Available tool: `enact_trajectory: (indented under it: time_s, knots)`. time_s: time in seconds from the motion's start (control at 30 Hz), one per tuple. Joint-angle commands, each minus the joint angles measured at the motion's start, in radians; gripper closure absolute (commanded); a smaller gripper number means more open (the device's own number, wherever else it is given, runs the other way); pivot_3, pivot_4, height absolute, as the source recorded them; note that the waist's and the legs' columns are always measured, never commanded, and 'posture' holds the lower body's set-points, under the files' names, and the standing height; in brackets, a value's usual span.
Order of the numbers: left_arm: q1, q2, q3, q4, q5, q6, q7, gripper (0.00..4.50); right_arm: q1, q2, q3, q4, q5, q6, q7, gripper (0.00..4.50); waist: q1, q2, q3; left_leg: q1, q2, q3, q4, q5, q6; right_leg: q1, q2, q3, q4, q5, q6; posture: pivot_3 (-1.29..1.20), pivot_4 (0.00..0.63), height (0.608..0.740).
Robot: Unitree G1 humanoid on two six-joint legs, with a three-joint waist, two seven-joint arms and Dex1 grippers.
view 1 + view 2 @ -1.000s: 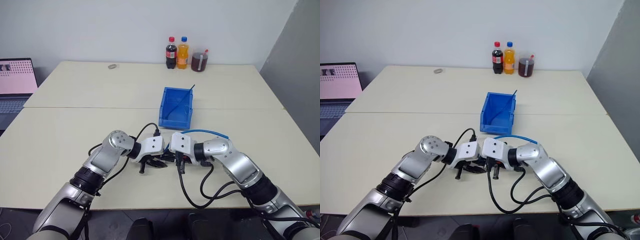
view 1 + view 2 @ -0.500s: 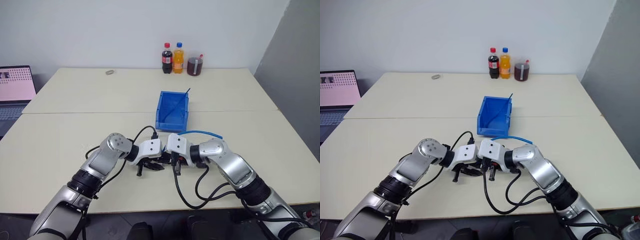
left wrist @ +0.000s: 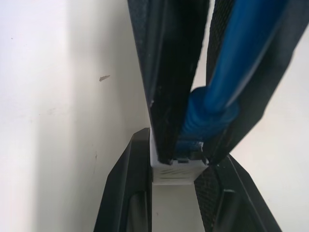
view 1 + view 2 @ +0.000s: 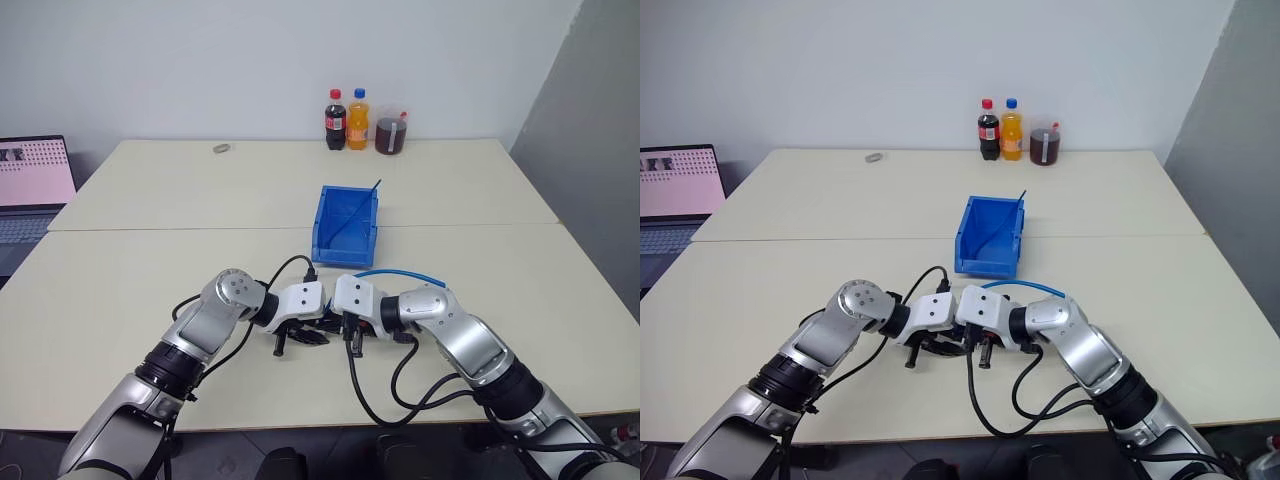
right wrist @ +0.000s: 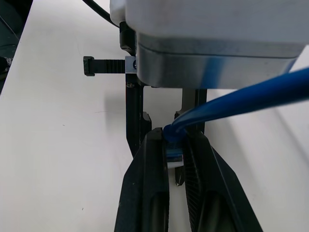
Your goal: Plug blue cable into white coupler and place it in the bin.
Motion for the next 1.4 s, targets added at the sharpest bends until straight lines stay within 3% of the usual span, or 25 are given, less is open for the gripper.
enact_trajectory:
  time_s: [0.03, 0.37, 0.4, 0.6, 0.83, 1.13, 1.27, 1.4]
  knots:
    - [-0.006, -0.017, -0.008, -0.045, -0.006, -0.001, 0.001, 3.7, 0.09, -0.006, 0.197, 0.145, -0.029, 0.09, 0.069, 4.37, 0.0, 0.0, -0.001, 0.0, 0.0, 0.0, 0.0, 0.0, 0.0, 0.0, 0.0, 0.0, 0.0, 0.0, 0.0, 0.0, 0.15, 0.74]
    - [0.021, -0.019, 0.039, -0.01, -0.001, -0.054, 0.074, 3.7, 0.106, -0.023, 0.038, 0.04, -0.02, 0.023, -0.013, 4.37, 0.0, 0.0, 0.001, 0.0, 0.001, -0.001, -0.001, 0.0, 0.0, 0.0, -0.002, -0.001, 0.0, 0.0, 0.0, 0.0, 0.15, 0.74]
    - [0.025, -0.024, 0.053, -0.01, -0.014, -0.052, 0.083, 3.0, 0.113, -0.03, 0.023, 0.018, -0.015, 0.021, -0.016, 4.37, 0.0, 0.001, 0.003, 0.0, 0.001, -0.002, -0.001, 0.0, 0.0, -0.001, -0.005, -0.001, 0.0, -0.001, -0.001, 0.0, 0.15, 0.74]
    - [0.07, -0.007, 0.1, -0.06, -0.081, -0.007, 0.072, 1.78, 0.154, -0.04, -0.029, -0.088, 0.017, 0.057, -0.039, 4.37, 0.005, -0.001, 0.014, -0.005, -0.001, 0.0, -0.001, -0.001, -0.001, -0.003, -0.007, -0.001, -0.001, -0.001, 0.005, 0.0, 0.15, 0.74]
    - [0.13, 0.058, 0.16, -0.136, -0.156, 0.048, 0.047, 0.04, 0.143, -0.019, -0.073, -0.136, 0.058, 0.089, -0.081, 4.37, 0.004, -0.001, 0.019, -0.018, -0.001, -0.002, 0.0, -0.002, -0.004, -0.013, -0.007, -0.002, -0.002, -0.003, 0.006, 0.0, 0.15, 0.74]
    - [0.18, 0.1, 0.286, -0.247, -0.22, 0.122, 0.135, 0.0, 0.097, -0.034, -0.195, -0.225, 0.164, 0.164, -0.1, 4.37, 0.005, -0.008, 0.035, -0.022, -0.001, -0.003, 0.001, -0.002, -0.004, -0.016, -0.01, -0.004, -0.001, -0.003, 0.006, 0.0, 0.15, 0.74]
    - [0.19, 0.089, 0.377, -0.315, -0.277, 0.226, 0.22, 0.0, 0.028, -0.021, -0.324, -0.297, 0.274, 0.28, -0.129, 4.37, 0.009, -0.008, 0.038, -0.034, -0.001, -0.005, 0.004, -0.002, -0.005, -0.026, -0.01, -0.006, 0.0, 0.0, 0.003, 0.0, 0.15, 0.74]
    - [0.186, 0.119, 0.424, -0.347, -0.303, 0.278, 0.255, 0.0, -0.086, 0.029, -0.476, -0.25, 0.385, 0.372, -0.179, 4.37, 0.008, -0.008, 0.039, -0.036, 0.0, -0.006, 0.003, -0.002, -0.005, -0.028, -0.01, -0.006, 0.0, 0.001, 0.002, 0.0, 0.15, 0.74]
